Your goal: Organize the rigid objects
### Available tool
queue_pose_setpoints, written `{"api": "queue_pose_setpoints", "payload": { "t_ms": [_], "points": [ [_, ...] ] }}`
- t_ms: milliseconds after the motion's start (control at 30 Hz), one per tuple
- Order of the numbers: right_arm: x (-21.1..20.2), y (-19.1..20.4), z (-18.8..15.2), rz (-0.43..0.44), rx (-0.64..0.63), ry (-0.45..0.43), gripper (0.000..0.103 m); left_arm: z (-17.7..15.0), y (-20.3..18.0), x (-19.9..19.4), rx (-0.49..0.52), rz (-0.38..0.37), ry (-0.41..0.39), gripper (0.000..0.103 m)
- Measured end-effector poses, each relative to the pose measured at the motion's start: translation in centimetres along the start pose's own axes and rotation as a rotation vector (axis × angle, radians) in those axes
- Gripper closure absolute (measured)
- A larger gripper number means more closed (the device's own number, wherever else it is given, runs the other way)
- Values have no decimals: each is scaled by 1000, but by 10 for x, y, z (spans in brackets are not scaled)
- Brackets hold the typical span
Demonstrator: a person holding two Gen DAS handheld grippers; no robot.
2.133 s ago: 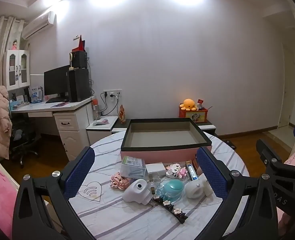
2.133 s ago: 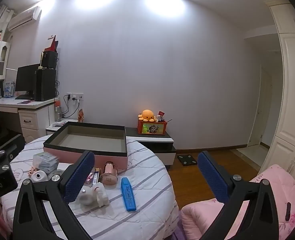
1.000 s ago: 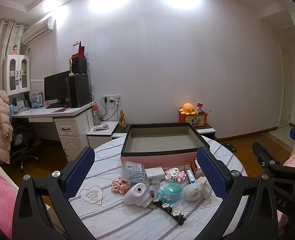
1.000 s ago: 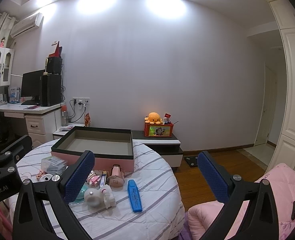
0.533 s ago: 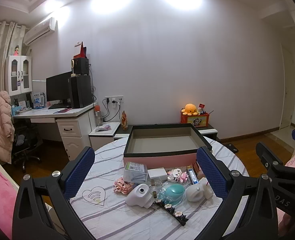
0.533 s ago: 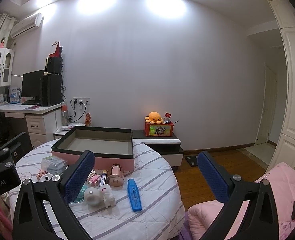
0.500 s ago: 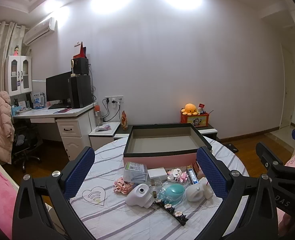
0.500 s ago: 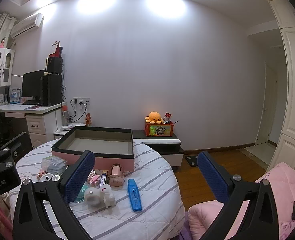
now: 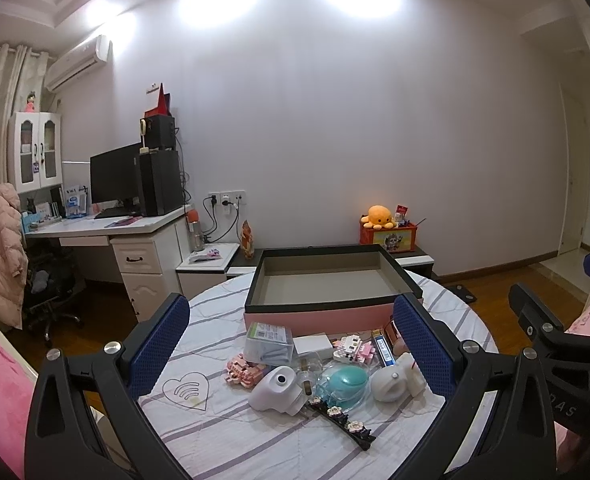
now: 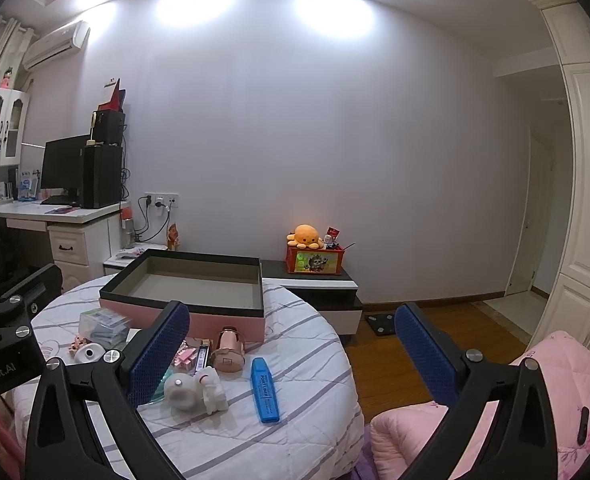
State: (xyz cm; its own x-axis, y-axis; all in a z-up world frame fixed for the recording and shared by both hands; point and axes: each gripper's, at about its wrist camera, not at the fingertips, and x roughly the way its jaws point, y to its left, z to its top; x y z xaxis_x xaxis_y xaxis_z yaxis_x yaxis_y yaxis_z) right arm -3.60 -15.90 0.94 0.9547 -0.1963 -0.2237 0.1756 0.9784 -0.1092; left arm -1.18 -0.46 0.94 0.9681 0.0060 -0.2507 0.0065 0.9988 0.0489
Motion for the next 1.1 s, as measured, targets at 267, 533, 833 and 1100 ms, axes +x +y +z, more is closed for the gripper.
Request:
{"api": "queue_pose_setpoints", "payload": {
  "t_ms": [267, 533, 833, 1100],
  "points": [
    [-1, 0, 0, 1, -1, -7, 0, -1, 0, 1, -1, 3, -1, 0],
    [-4, 1, 1, 0, 1, -19, 0, -1, 0, 1, -1, -3, -3, 0],
    [-6, 3, 1, 8, -1, -21, 0, 1, 0, 0, 0, -3, -7, 0],
    [-2, -3, 2, -18, 12, 4, 0, 2, 1, 5, 0, -10, 21, 0]
  ]
}}
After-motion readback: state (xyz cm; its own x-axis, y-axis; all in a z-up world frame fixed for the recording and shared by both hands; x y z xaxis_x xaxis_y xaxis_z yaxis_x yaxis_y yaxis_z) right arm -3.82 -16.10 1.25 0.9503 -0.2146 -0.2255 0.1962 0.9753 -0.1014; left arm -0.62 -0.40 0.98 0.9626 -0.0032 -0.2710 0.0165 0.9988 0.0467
